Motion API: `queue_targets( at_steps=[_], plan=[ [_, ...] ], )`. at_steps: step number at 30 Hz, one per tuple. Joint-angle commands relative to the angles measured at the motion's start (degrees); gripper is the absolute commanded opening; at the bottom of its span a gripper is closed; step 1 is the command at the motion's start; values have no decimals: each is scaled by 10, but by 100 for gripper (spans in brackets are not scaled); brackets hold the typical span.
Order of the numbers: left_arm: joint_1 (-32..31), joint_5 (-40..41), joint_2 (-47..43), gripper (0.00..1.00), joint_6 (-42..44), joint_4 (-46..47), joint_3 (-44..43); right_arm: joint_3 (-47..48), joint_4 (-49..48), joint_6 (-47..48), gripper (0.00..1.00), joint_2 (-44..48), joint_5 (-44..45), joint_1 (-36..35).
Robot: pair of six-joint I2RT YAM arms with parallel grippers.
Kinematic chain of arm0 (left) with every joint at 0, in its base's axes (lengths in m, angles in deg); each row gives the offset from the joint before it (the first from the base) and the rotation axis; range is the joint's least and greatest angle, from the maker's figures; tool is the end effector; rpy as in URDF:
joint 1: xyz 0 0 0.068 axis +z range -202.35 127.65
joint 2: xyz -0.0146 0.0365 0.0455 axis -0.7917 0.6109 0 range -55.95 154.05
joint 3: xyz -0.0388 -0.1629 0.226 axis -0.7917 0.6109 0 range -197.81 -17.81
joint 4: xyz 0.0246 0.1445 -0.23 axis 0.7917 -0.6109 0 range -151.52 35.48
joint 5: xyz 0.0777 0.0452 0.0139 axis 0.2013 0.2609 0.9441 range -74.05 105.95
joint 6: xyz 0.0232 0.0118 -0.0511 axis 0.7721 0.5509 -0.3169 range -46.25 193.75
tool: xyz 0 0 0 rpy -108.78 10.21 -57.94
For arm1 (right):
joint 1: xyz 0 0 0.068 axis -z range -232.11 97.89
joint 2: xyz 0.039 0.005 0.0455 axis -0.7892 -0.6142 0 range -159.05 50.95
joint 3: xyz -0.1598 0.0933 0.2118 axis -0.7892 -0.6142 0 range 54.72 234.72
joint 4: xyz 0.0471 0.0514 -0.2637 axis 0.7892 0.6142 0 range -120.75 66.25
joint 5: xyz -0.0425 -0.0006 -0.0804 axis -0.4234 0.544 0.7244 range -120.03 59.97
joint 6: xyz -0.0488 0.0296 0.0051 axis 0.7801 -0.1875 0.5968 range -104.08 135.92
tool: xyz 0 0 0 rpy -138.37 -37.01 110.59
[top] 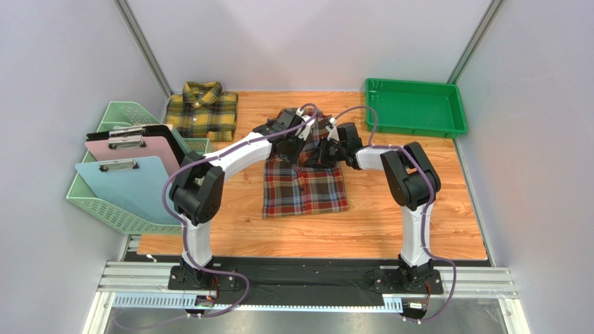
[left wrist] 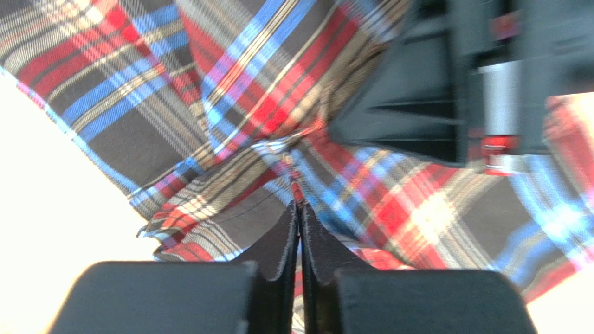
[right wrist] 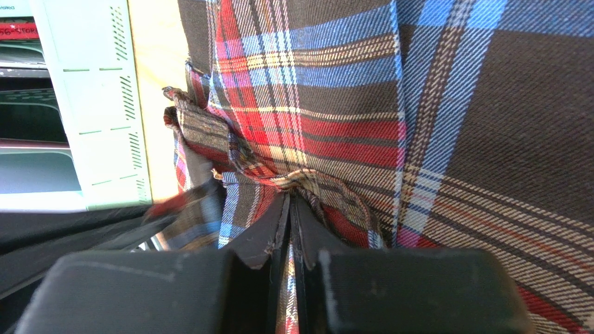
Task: Fold and stack the long sleeve shirts
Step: Fold the shirt
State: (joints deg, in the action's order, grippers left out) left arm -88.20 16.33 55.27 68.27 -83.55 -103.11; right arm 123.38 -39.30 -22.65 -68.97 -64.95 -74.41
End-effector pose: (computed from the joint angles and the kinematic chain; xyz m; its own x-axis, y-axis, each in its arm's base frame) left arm 0.3584 -0.2587 0.2155 -0.7162 0.3997 -0.5722 0.5166 0.8548 -0.0494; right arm 0.4008 0.1893 0.1142 -0.9273 0.1723 -0.3324 -0.1563 0.6288 0.7617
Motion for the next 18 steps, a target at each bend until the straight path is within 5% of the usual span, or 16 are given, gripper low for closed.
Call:
queue_targets(
  at_steps=[1, 8, 10, 13, 18],
  plan=[
    [1, -61, -35, 1, -11, 33, 3, 9, 20, 16, 9, 15, 17, 2],
    [0, -132, -17, 1, -14, 58, -7, 16, 31, 38, 11, 36, 1, 6],
    [2, -96, -8, 26, -16, 43, -19, 20, 49, 59, 14, 51, -10, 12],
    [20, -60, -27, 45, -15, 31, -15, 31, 83, 98, 19, 78, -26, 31],
    [102, -152, -87, 47, 9, 17, 40, 60, 222, 198, 27, 115, -63, 69]
  ],
)
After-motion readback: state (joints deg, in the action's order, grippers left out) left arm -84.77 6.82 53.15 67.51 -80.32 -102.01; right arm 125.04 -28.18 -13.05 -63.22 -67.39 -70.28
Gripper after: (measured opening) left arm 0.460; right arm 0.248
